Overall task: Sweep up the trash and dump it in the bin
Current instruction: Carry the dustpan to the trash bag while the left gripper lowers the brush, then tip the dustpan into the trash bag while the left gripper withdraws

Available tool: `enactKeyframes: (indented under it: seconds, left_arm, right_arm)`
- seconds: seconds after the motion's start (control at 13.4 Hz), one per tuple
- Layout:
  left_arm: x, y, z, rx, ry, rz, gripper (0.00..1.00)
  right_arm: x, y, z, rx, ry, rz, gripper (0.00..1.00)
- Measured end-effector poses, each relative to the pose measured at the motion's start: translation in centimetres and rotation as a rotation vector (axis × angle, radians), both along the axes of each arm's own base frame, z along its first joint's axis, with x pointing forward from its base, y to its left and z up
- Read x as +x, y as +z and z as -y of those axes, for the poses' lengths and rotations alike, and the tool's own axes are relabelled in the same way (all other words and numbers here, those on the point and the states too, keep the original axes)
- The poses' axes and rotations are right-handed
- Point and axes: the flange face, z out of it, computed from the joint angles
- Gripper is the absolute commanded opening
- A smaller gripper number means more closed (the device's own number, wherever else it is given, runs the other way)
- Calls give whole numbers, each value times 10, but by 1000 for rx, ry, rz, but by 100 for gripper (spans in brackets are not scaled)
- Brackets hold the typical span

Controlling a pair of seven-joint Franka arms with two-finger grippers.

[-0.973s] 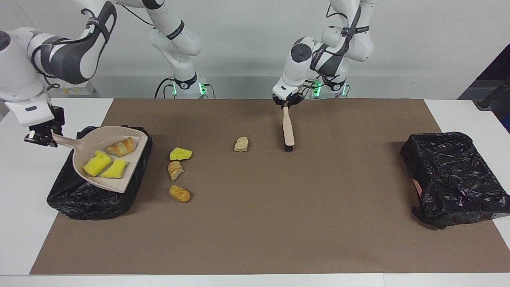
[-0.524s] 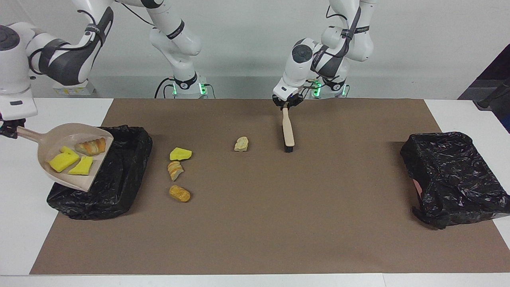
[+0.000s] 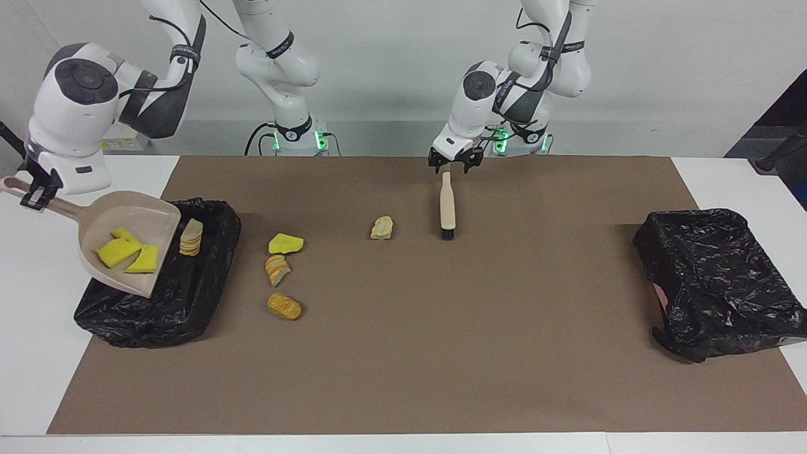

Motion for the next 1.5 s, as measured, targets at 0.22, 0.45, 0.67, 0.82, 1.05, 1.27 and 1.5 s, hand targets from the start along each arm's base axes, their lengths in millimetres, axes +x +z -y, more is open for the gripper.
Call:
enactKeyframes:
  seconds: [0.22, 0.45, 0.67, 0.82, 1.05, 1.27, 1.5]
  left_arm:
    - [7, 5, 1, -13, 9, 13, 100]
    - [68, 32, -17, -34, 91, 91, 100]
    - [140, 58, -62, -23, 177, 180, 100]
    - [177, 75, -108, -36, 181, 223, 100]
    - [205, 92, -175, -21, 121, 225, 100]
    - [219, 108, -228, 5, 49, 209, 100]
    - [231, 146, -277, 14, 34, 206, 100]
  right_arm:
    - [-1, 4, -8, -102, 45, -35, 0]
    - [7, 12, -35, -212, 107, -60, 0]
    - [11, 17, -50, -283, 143, -75, 0]
    - [15, 22, -70, -334, 170, -80, 0]
    - [16, 30, -89, -391, 196, -86, 0]
    - [15, 33, -89, -406, 197, -87, 0]
    - [15, 33, -92, -406, 201, -87, 0]
